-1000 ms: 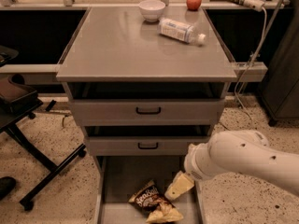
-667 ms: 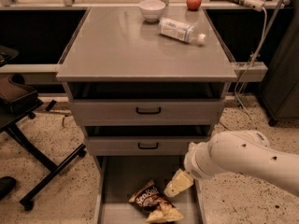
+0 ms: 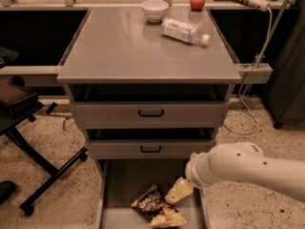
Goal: Pick brown chip bag from bottom drawer and place on counter
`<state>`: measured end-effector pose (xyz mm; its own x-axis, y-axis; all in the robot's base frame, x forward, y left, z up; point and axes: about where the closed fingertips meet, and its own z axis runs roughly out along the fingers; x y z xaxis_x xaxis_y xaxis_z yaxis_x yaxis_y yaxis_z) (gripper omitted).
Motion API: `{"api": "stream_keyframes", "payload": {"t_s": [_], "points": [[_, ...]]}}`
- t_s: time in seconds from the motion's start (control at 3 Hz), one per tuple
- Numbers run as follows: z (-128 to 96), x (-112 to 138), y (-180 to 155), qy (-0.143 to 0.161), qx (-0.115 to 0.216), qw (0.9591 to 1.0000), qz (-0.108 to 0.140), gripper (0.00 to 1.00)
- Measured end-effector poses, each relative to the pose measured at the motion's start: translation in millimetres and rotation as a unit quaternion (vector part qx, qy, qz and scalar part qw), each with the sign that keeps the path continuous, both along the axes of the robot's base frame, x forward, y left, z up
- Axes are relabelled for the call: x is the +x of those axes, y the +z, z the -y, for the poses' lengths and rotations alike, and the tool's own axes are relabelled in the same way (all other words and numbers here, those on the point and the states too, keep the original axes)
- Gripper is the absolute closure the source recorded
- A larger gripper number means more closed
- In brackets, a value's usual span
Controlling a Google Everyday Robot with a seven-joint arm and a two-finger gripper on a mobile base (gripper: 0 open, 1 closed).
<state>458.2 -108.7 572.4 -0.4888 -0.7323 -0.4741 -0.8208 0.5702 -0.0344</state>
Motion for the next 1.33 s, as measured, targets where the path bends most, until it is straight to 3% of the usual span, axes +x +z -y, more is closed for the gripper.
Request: {"api": "stream_keyframes", "payload": {"t_s": [0.33,0.67,1.0,1.33], "points": [[-11.8,12.6,-69.2,-0.007,0.027,0.9996,-0.006,0.00],[-36.1,20.9,-114.4,0.017,0.029,0.9994,0.001,0.00],[-36.1,20.9,-114.5,0.017,0.029,0.9994,0.001,0.00],[-29.5,20.4,-149.1,0.006,0.018,0.9997,-0.015,0.00]]}}
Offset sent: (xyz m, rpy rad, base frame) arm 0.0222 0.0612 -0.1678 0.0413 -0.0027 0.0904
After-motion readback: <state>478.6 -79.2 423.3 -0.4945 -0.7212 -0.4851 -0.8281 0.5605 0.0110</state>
